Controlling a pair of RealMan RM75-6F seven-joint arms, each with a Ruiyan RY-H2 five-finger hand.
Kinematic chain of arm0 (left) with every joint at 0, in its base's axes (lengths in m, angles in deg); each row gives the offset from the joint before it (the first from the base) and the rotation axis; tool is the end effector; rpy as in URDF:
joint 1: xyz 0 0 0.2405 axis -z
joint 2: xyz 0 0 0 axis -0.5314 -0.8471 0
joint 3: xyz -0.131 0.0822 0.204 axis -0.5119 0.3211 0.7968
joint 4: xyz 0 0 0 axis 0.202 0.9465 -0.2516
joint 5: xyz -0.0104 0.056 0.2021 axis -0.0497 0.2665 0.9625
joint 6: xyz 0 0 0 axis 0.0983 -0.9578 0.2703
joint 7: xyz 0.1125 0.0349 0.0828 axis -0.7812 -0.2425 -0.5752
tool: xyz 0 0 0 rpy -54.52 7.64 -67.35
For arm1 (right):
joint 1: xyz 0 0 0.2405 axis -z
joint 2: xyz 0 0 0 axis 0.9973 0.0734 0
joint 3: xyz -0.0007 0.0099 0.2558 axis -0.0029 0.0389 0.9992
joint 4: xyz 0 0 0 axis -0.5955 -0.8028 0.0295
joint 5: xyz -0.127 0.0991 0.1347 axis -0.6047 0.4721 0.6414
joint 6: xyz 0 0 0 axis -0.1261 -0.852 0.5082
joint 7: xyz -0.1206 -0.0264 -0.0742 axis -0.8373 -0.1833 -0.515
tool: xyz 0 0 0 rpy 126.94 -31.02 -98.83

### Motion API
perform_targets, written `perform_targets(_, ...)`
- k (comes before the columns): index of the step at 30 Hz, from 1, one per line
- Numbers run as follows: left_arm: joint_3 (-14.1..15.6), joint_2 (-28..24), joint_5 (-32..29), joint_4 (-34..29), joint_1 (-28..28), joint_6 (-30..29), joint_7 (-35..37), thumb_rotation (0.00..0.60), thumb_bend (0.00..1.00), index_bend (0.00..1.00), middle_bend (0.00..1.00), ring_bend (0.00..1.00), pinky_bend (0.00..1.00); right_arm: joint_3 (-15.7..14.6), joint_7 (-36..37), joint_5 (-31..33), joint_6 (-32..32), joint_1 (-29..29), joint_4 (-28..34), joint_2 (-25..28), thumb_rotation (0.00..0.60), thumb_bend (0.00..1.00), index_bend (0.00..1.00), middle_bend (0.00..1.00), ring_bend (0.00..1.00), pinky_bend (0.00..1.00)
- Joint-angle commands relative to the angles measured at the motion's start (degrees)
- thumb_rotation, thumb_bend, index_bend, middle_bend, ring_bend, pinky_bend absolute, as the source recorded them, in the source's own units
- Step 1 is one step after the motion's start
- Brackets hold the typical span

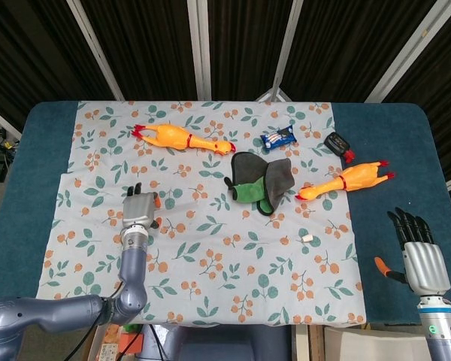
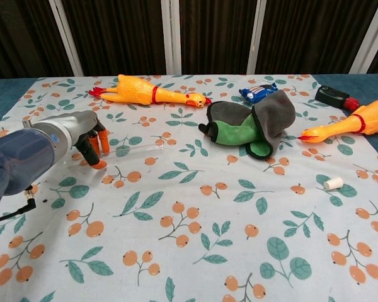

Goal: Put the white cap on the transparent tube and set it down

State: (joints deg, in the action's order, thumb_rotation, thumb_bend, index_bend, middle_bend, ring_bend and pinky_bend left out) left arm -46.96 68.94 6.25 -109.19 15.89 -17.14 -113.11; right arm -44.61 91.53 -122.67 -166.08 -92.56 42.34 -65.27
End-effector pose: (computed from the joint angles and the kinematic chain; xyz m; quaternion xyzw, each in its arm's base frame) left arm -0.1322 0.3537 -0.0618 -0.6156 -0.5021 -0.2338 0.5606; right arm -0.3111 -0.1978 0.1400 0.5795 -0.4213 0.4026 0.5698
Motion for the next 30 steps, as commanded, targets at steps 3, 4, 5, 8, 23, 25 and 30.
perform_targets(3, 0.1, 0.2, -0.4, 0.3, 0.2, 0.0, -0.1, 0.6, 0.41, 0.45, 0.43, 0.03, 0.0, 0.0, 0.0, 0.0, -0.1, 0.0, 0.0, 0.0, 0.6, 0.31, 0.0, 0.0, 0.0, 0.0)
perform_targets(4, -0.1, 0.3, -0.7, 0.2, 0.2, 0.2, 0.2, 0.6, 0.41, 0.45, 0.43, 0.03, 0.0, 0.0, 0.1, 0.0, -0.1, 0.1, 0.0, 0.0, 0.6, 0.31, 0.0, 0.0, 0.0, 0.0)
perform_targets(5, -0.2, 0.3, -0.8, 0.3, 0.2, 0.3, 0.3, 0.6, 0.41, 0.45, 0.43, 0.04, 0.0, 0.0, 0.1, 0.0, -0.1, 0.1, 0.0, 0.0, 0.6, 0.31, 0.0, 0.0, 0.0, 0.0)
perform_targets(8, -0.1, 0.4, -1.1, 0.5, 0.4, 0.3, 0.3, 0.6, 0.41, 0.46, 0.45, 0.04, 0.0, 0.1, 0.2, 0.2, -0.1, 0.1, 0.1, 0.0, 0.6, 0.31, 0.0, 0.0, 0.0, 0.0)
perform_targets(23, 0.2, 0.4, 0.4, 1.2, 0.7, -0.1, 1.7, 0.6, 0.67, 0.61, 0.61, 0.11, 0.0, 0.0, 0.4, 0.0, -0.4, 0.2, 0.3, -0.1, 0.6, 0.31, 0.0, 0.0, 0.0, 0.0)
perform_targets(25, 0.3, 0.3, 0.8, 1.1, 0.6, -0.1, 2.0, 0.6, 0.71, 0.61, 0.62, 0.12, 0.0, 0.0, 0.4, 0.0, -0.4, 0.2, 0.3, -0.1, 0.6, 0.31, 0.0, 0.0, 0.0, 0.0)
perform_targets(30, 0.8, -0.5, 2.4, 0.5, 0.4, -0.2, 2.6, 0.6, 0.73, 0.62, 0.62, 0.12, 0.0, 0.0, 0.3, 0.0, -0.4, 0.2, 0.3, -0.1, 0.6, 0.31, 0.0, 0.0, 0.0, 0.0)
